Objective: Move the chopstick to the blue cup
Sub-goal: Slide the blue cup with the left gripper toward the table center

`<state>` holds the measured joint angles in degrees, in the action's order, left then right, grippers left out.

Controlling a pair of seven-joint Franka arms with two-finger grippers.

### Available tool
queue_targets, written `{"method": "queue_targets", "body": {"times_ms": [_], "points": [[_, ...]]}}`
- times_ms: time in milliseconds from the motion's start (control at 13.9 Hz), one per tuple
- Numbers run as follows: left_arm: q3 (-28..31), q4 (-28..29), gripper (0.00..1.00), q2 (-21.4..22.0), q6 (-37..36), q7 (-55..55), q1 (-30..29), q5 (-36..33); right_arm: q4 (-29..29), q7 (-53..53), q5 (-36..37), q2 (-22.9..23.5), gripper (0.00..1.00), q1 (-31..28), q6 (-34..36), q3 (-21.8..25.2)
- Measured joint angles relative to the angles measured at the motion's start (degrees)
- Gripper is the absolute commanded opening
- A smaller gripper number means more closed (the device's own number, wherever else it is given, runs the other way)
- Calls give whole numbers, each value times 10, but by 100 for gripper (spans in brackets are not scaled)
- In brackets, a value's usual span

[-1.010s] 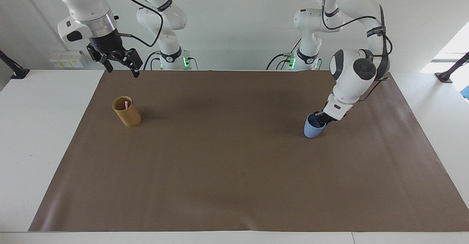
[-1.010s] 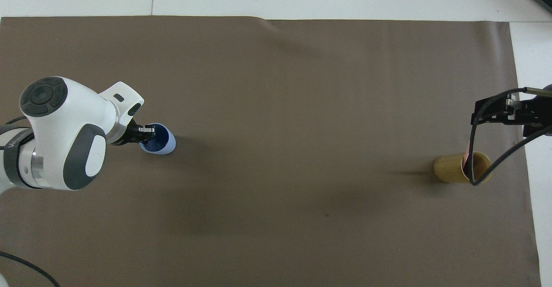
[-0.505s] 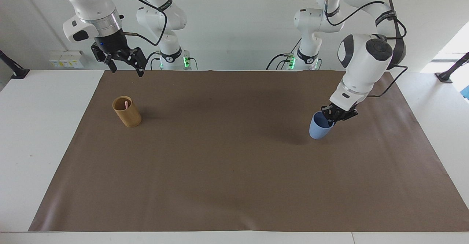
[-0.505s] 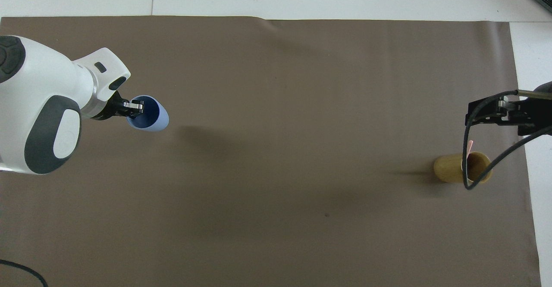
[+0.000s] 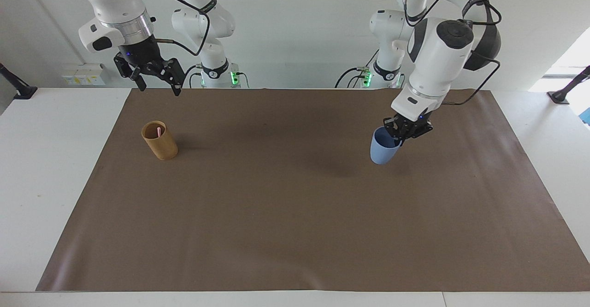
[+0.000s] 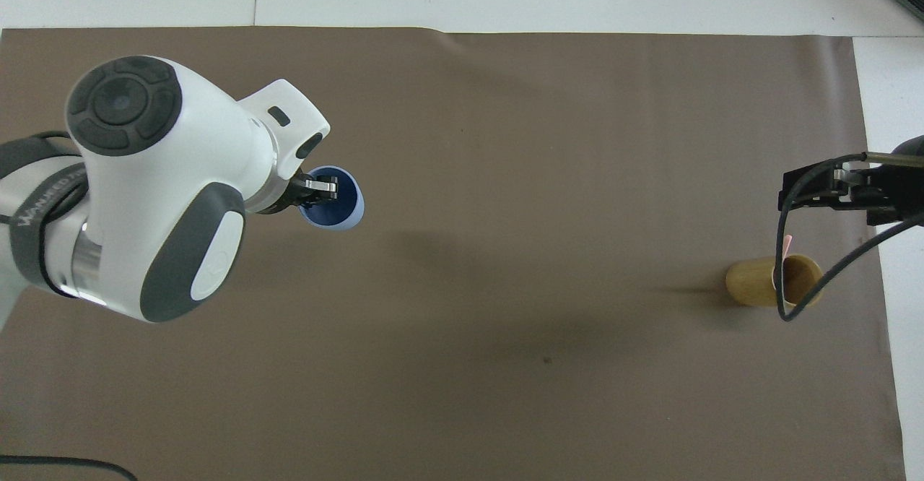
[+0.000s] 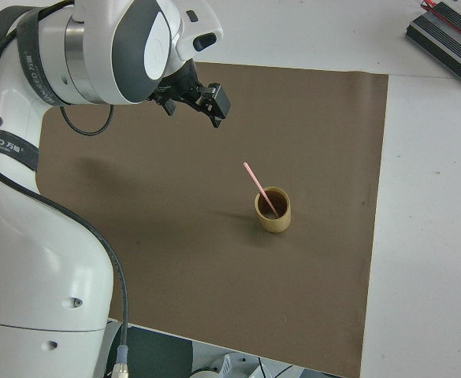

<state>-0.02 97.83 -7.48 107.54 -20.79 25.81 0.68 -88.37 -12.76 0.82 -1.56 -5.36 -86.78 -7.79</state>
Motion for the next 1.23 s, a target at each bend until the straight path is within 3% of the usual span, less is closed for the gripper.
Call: {"method": "queue_targets", "body": {"times_ms": [433,866,1227], "points": [[-3,-24,0,-93,81,-139,115,1,-1,24,0,1,100,0,0,0],[-5,-17,0,-109,109,-159,159,1,-3,25,1,1,100,0,1,0],[-5,-9,0,-134,138,-176,161,1,-5,25,1,1,100,0,1,0]]}}
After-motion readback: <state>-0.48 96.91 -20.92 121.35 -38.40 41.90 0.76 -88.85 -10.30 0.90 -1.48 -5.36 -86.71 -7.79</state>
